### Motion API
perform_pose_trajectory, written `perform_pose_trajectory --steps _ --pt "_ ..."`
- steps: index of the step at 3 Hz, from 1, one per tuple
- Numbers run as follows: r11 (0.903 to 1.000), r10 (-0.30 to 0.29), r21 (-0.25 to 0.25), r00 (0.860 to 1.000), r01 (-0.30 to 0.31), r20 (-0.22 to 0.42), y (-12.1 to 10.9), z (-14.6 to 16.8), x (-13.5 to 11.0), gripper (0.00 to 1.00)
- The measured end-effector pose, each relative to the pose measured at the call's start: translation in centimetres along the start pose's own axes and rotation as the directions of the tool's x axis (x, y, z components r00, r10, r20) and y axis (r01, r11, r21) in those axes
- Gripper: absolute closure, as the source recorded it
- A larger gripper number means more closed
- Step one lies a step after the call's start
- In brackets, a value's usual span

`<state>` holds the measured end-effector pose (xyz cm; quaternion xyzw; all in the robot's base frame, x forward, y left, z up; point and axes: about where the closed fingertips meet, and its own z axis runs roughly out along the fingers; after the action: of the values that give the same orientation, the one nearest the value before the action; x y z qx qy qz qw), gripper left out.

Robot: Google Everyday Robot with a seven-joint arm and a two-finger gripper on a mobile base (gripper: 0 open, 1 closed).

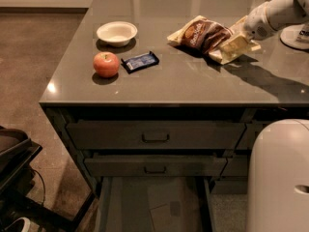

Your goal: Place brown chip bag into bottom drawer

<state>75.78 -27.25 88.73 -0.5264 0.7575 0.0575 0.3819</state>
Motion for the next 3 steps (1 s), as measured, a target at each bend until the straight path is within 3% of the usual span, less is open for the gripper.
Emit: perform_pose_trajectory --steps 1,2,3 --pt "1.0 0.0 0.0 1.0 0.0 0.0 0.0 0.0 0.0 0.83" --pt "1.0 0.0 0.0 1.0 0.0 0.0 0.0 0.01 0.0 1.0" --pt "1.0 0.0 0.0 1.0 0.0 0.0 0.0 0.01 0.0 1.0"
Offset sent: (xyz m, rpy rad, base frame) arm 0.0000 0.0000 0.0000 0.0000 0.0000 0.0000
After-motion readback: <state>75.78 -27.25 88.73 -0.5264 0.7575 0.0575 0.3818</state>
